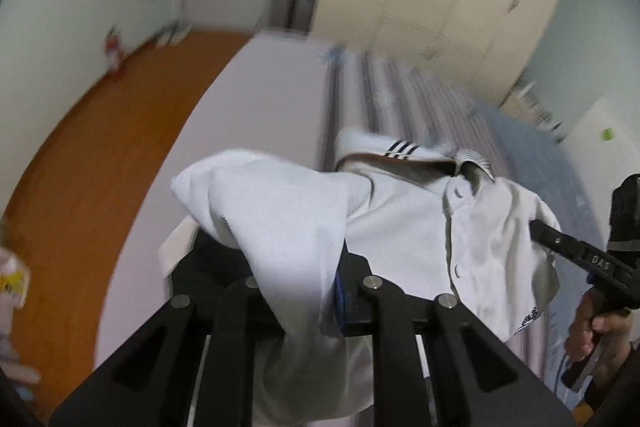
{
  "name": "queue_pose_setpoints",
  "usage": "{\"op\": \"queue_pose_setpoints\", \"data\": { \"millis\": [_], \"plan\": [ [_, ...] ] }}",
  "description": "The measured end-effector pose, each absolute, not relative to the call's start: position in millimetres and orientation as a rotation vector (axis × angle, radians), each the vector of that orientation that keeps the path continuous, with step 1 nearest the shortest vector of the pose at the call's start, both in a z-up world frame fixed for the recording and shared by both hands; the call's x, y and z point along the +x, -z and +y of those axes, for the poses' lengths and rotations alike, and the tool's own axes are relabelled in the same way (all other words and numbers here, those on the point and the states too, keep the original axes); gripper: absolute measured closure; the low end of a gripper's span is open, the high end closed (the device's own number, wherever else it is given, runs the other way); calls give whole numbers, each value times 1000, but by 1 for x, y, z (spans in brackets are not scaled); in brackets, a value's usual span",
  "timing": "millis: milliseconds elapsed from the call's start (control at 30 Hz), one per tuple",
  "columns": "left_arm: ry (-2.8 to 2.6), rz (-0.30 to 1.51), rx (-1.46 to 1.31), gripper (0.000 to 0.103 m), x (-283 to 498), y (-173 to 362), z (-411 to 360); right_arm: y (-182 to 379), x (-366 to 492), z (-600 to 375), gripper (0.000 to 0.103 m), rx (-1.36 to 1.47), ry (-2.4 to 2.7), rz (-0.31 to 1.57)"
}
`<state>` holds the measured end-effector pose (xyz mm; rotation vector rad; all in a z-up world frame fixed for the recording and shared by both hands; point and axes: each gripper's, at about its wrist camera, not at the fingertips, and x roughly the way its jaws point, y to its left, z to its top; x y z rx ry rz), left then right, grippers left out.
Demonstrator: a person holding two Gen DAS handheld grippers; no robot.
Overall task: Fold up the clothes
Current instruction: 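Grasp the polo shirt with both tools and lift it off the bed, then lower the folded polo shirt onto the clothes stack with both tools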
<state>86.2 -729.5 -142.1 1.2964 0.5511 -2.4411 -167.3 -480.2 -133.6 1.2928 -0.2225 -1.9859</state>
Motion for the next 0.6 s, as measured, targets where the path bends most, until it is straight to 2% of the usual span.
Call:
{"op": "queue_pose_setpoints", "data": {
  "millis": [133, 200, 333, 367, 433, 500, 567, 600],
  "plan": [
    [2364, 487, 1486, 89, 97, 231, -757, 207, -141, -512, 91, 1443, 1983, -35],
    [2395, 424, 1472, 89, 102, 241, -755, 215, -135, -509, 91, 1425, 1988, -58],
    [2434, 412, 1451, 89, 104, 241, -757, 220, -134, -501, 90, 1440, 1965, -43],
    [2431, 427, 1459, 88, 105, 241, -761, 222, -135, -500, 85, 1444, 1959, -25],
    [2416, 468, 1484, 81, 107, 239, -770, 225, -141, -495, 78, 1450, 1956, -14],
    [2391, 520, 1491, 74, 112, 237, -781, 222, -148, -480, 63, 1463, 1954, -64],
    [2347, 589, 1468, 49, 120, 232, -792, 218, -153, -463, 60, 1491, 1961, -104],
    [2333, 566, 1446, 46, 124, 228, -795, 214, -154, -456, 60, 1499, 1983, -97]
  ]
}}
